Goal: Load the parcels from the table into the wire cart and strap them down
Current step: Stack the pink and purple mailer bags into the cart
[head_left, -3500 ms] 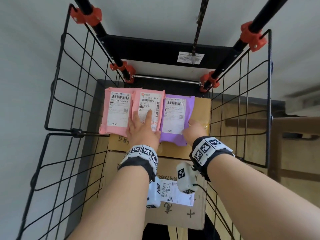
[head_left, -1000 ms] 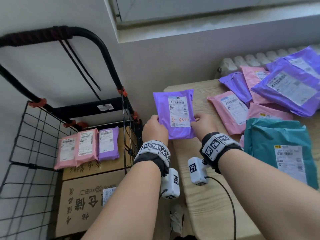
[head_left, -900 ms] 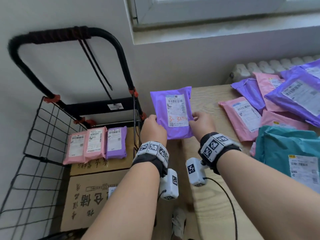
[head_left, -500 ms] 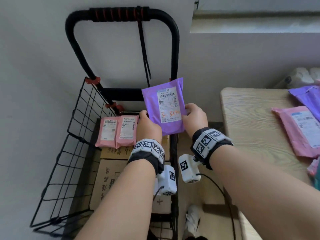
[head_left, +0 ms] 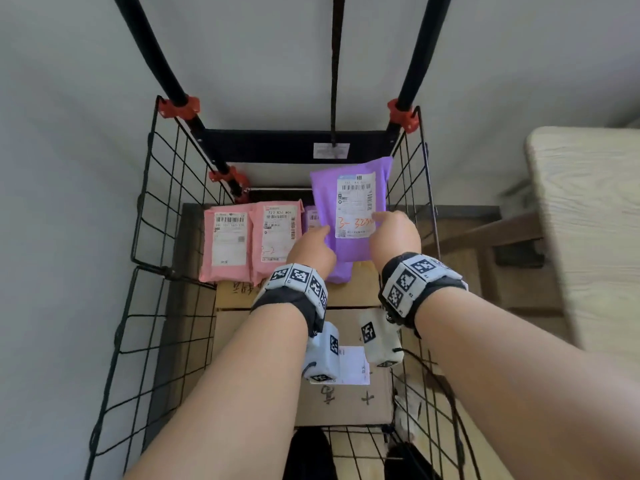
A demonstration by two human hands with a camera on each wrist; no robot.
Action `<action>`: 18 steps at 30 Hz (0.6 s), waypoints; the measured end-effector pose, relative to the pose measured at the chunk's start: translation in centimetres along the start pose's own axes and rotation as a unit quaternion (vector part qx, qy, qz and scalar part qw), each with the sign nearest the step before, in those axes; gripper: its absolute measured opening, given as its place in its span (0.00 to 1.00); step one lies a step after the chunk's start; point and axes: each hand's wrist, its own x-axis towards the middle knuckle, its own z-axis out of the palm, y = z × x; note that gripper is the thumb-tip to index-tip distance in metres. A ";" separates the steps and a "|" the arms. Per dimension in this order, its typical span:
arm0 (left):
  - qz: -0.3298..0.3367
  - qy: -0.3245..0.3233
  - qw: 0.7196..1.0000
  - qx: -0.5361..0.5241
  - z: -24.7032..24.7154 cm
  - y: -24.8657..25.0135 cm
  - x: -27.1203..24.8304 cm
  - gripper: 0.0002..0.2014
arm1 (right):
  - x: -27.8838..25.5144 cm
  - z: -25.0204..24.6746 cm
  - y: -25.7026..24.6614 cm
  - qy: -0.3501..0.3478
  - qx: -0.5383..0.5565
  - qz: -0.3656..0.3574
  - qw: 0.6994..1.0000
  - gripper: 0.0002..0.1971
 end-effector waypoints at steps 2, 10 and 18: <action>0.012 -0.032 0.999 0.011 1.3 -0.7 1.3 0.31 | 0.7 1.1 0.8 -0.002 -0.035 0.029 0.999 0.21; 0.076 -0.102 0.989 0.079 5.3 -3.0 4.3 0.33 | 2.8 4.9 2.6 -0.060 -0.127 0.100 0.985 0.18; 0.088 -0.127 0.968 0.197 6.6 -5.7 6.1 0.41 | 4.5 7.8 3.8 -0.082 -0.185 0.126 0.971 0.18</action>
